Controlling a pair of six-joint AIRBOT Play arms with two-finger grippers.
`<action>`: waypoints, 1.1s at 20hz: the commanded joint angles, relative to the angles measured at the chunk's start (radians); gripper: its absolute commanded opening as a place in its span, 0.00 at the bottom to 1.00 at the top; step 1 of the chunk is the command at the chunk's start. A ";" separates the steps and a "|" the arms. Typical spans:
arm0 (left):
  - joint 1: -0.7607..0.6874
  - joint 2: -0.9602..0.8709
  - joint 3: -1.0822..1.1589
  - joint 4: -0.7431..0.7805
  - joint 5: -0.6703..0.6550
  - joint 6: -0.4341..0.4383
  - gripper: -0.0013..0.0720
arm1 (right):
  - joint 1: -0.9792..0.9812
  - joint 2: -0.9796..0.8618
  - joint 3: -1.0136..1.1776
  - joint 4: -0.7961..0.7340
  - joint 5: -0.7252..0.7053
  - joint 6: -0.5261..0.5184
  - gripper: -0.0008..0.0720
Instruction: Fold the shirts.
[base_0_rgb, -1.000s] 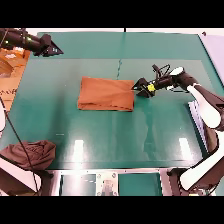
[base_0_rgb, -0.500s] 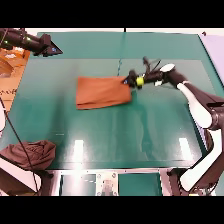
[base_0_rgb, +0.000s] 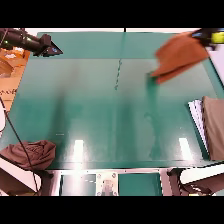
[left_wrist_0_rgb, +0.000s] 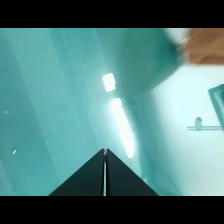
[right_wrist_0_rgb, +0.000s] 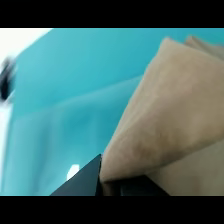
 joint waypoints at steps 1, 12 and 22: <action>0.000 0.001 0.000 0.000 0.000 0.001 0.06 | -0.245 0.043 0.026 -0.100 0.089 0.079 0.03; 0.000 0.002 -0.094 -0.005 -0.004 0.010 0.06 | -0.533 0.113 -0.007 -0.404 0.352 0.280 0.04; 0.000 0.002 -0.094 -0.011 -0.044 0.036 0.06 | -0.539 0.245 -0.269 -0.806 0.511 0.328 0.04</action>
